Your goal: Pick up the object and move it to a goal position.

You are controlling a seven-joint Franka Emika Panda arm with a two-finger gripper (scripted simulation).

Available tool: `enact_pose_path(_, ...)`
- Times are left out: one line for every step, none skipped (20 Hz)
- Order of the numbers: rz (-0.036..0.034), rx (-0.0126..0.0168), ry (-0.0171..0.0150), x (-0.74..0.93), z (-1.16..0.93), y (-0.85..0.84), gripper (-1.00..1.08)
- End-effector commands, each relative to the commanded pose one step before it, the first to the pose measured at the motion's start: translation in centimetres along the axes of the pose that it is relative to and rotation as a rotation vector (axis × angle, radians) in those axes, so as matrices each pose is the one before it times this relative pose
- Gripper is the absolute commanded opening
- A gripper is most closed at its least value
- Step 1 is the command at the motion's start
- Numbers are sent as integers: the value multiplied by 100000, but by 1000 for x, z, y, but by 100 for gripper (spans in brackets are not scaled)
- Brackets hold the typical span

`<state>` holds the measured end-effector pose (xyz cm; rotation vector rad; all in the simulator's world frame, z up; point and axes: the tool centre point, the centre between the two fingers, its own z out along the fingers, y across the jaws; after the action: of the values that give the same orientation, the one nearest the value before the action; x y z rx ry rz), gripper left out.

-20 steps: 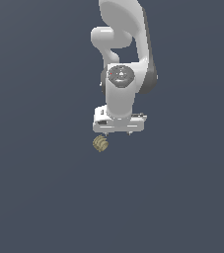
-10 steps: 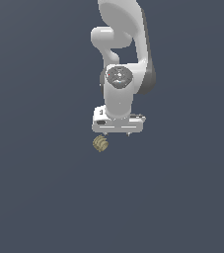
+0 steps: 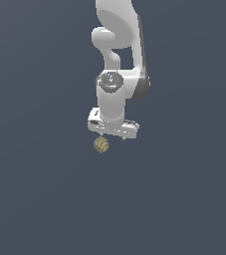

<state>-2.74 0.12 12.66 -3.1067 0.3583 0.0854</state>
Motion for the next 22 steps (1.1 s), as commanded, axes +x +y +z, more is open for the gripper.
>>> enact_pose_path(8161,151,837,77,672,956,100)
enact_pose_path(3594,63,385,60,286,420,100)
enact_pose_path(3578,60,390,70,281,420,100)
enact_pose_path(3420,55,379,77,265,404,100)
enact_pose_path(3238,50,365,82,247,384,100)
enact_pose_path(3056,45,350,86,230,363,100)
enact_pose_path(2872,41,334,88,214,342,100)
enact_pose_path(2687,38,317,89,198,321,100)
enact_pose_path(2503,34,300,89,182,299,100)
enact_pose_path(2319,32,282,88,167,277,100)
enact_pose_path(2134,29,263,85,152,255,100)
enact_pose_path(1948,26,243,81,138,232,100)
enact_pose_path(1764,24,222,77,124,211,100)
enact_pose_path(1578,21,201,72,110,188,100)
enact_pose_path(1392,19,179,65,96,166,100)
enact_pose_path(1208,17,156,58,83,144,100)
enact_pose_path(1022,14,133,51,70,122,100)
enact_pose_path(836,12,109,42,57,99,100)
enact_pose_path(649,9,85,33,44,77,100)
enact_pose_path(469,7,62,26,31,57,100)
enact_pose_path(274,4,36,13,19,31,100)
enact_pose_path(97,1,13,6,6,13,100)
